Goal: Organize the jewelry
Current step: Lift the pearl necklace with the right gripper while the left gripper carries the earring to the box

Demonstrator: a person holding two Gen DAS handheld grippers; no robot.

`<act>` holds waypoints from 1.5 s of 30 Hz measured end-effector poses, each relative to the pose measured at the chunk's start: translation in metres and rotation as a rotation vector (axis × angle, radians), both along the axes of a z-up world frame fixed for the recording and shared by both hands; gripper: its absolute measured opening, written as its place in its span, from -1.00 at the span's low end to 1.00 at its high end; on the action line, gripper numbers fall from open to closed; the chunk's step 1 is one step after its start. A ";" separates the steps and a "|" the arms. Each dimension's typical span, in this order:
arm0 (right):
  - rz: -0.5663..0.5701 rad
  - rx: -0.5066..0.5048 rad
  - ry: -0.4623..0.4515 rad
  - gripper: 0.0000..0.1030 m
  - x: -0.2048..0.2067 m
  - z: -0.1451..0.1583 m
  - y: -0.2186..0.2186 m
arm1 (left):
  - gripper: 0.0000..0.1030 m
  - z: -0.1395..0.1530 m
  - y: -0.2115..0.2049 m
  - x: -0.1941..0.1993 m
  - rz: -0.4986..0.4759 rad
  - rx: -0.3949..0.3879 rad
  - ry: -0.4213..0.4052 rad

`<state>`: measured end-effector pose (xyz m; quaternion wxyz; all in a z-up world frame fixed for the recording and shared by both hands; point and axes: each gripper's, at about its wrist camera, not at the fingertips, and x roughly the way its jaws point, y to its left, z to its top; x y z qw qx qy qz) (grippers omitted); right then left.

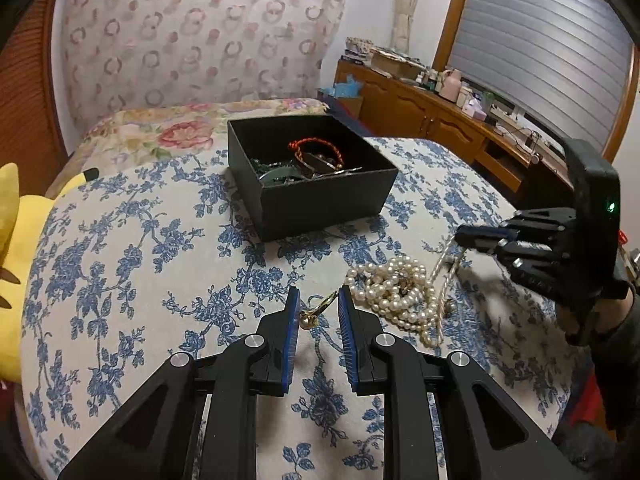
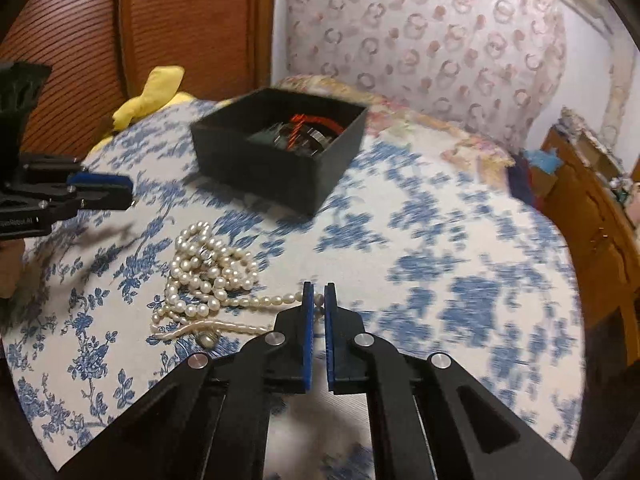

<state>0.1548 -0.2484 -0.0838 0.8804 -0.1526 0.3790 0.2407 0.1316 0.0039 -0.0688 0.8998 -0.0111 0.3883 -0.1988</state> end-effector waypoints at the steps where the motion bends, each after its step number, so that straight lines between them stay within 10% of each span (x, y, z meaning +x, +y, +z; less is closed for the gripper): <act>1: -0.014 0.006 -0.020 -0.89 -0.004 0.008 -0.006 | -0.65 0.003 0.000 -0.003 0.002 0.001 -0.008; 23: 0.041 0.028 -0.364 -0.90 -0.036 0.144 0.004 | -0.65 0.047 -0.001 -0.023 0.045 -0.011 -0.115; 45: 0.082 0.054 -0.496 -0.90 -0.032 0.223 0.022 | -0.65 0.082 -0.006 -0.005 0.044 -0.026 -0.171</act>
